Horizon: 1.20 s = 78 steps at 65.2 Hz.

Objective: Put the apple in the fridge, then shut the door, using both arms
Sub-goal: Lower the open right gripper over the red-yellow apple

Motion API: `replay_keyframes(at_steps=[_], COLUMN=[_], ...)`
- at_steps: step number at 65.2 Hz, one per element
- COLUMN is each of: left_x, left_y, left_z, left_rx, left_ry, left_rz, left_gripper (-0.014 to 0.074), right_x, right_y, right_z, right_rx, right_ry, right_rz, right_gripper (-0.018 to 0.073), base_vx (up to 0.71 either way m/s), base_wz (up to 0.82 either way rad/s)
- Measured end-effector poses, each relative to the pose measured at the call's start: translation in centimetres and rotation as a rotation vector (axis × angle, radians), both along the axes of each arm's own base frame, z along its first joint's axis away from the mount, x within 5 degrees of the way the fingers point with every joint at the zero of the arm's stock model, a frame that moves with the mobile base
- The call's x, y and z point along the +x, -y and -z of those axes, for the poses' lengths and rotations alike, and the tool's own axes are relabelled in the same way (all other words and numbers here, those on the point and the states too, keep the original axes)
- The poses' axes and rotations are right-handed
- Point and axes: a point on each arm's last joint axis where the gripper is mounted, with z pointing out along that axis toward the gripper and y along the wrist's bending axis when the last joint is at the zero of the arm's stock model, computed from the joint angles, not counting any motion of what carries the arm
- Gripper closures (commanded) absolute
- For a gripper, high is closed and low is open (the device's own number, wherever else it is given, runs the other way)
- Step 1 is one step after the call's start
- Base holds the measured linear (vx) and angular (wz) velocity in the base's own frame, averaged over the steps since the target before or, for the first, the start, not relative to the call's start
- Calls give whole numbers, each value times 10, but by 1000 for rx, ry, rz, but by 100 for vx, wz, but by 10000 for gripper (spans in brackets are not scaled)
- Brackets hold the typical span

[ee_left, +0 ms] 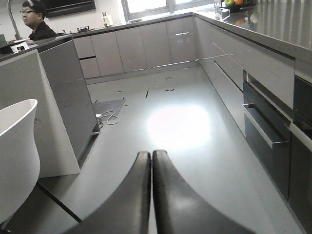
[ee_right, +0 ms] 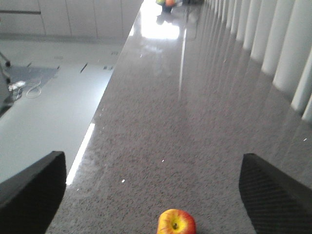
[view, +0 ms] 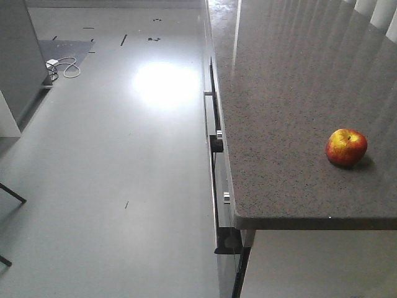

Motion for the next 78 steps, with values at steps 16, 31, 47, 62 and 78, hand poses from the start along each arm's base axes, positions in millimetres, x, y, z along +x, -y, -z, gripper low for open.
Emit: replay_keyframes(at_steps=[16,31,47,62,78], left_x=[0,0,0,0,0], left_y=[0,0,0,0,0], left_z=[0,0,0,0,0], left_rx=[0,0,0,0,0], left_ry=[0,0,0,0,0], left_rz=[0,0,0,0,0], left_gripper=[603,603,603,603,603], right_x=[76,122,144,157,170], right_y=[2,4,6,11,15], right_z=[29,70,99,117,140], right_rx=[42,71,95,79,58], right_ry=[-196,-335,-407,-442,-503], right_rz=[-2,12,35,85,115], right_gripper=[-119,-106,-98,-92,-88], base_vx=[0,0,0,0,0], base_wz=[0,0,0,0,0])
